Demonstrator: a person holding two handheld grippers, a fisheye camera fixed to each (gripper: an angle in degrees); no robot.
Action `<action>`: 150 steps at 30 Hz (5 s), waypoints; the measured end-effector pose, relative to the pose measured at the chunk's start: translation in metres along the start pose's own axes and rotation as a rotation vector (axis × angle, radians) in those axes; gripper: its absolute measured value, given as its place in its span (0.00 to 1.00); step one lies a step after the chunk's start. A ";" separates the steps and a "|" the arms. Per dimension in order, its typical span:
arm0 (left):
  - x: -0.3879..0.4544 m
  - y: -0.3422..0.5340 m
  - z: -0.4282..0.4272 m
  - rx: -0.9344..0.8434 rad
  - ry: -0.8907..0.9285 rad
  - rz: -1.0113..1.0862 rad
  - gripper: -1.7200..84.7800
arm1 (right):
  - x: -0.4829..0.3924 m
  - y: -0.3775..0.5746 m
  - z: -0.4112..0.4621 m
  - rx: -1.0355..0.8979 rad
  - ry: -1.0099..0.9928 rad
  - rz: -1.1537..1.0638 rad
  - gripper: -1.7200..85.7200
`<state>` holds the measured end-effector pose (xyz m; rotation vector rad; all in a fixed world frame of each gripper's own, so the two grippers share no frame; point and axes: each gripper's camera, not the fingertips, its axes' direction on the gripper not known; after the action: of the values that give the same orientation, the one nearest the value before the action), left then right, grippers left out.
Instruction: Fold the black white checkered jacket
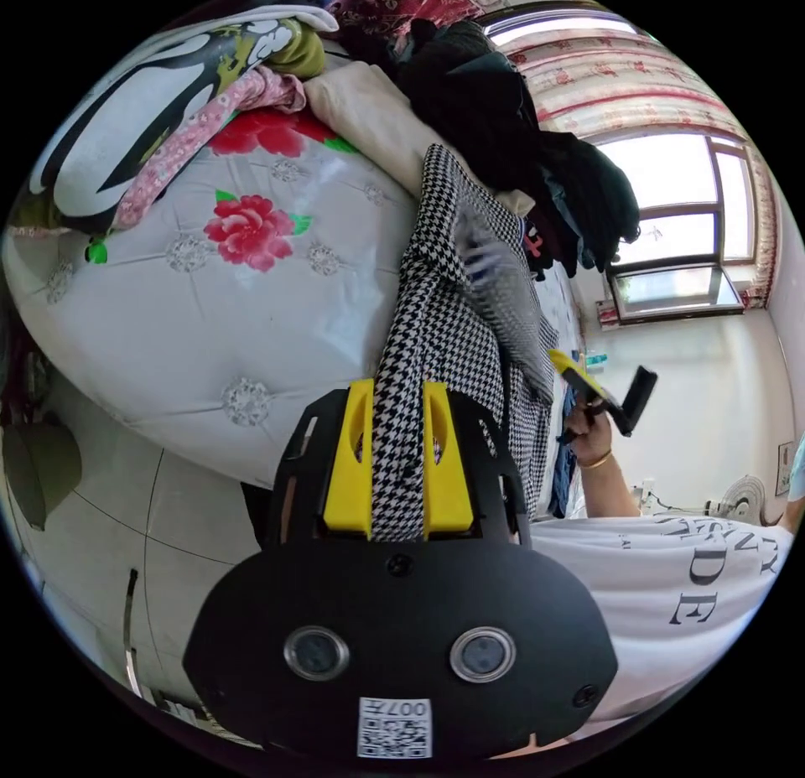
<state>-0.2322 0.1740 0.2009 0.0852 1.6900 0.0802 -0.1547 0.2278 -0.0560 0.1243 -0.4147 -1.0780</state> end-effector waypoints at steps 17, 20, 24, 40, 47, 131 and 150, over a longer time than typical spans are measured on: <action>-0.027 0.073 0.027 -0.394 -0.035 0.332 0.20 | 0.037 0.357 -0.071 0.063 0.040 0.884 0.16; -0.014 0.071 0.056 -0.442 -0.060 0.358 0.20 | 0.057 0.350 -0.049 -0.025 -0.069 0.831 0.16; -0.001 0.062 0.081 -0.523 -0.146 0.335 0.12 | 0.073 0.339 -0.046 -0.181 -0.102 0.691 0.15; 0.061 -0.115 -0.050 -0.318 0.624 0.427 0.07 | 0.225 0.241 -0.180 0.372 -0.671 0.521 0.09; 0.063 -0.241 -0.046 0.203 0.466 -0.021 0.16 | 0.294 0.152 -0.206 0.597 -0.328 0.747 0.14; 0.026 -0.128 0.077 -0.621 0.326 0.415 0.17 | 0.226 0.138 -0.054 0.232 -0.231 0.673 0.15; 0.168 -0.117 0.181 -0.674 0.297 0.794 0.12 | 0.141 0.154 -0.121 0.302 0.317 0.588 0.20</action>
<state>-0.0741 0.0757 0.0017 0.2394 1.7435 1.2944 0.0766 0.1654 -0.0833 0.4084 -0.2959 -0.4015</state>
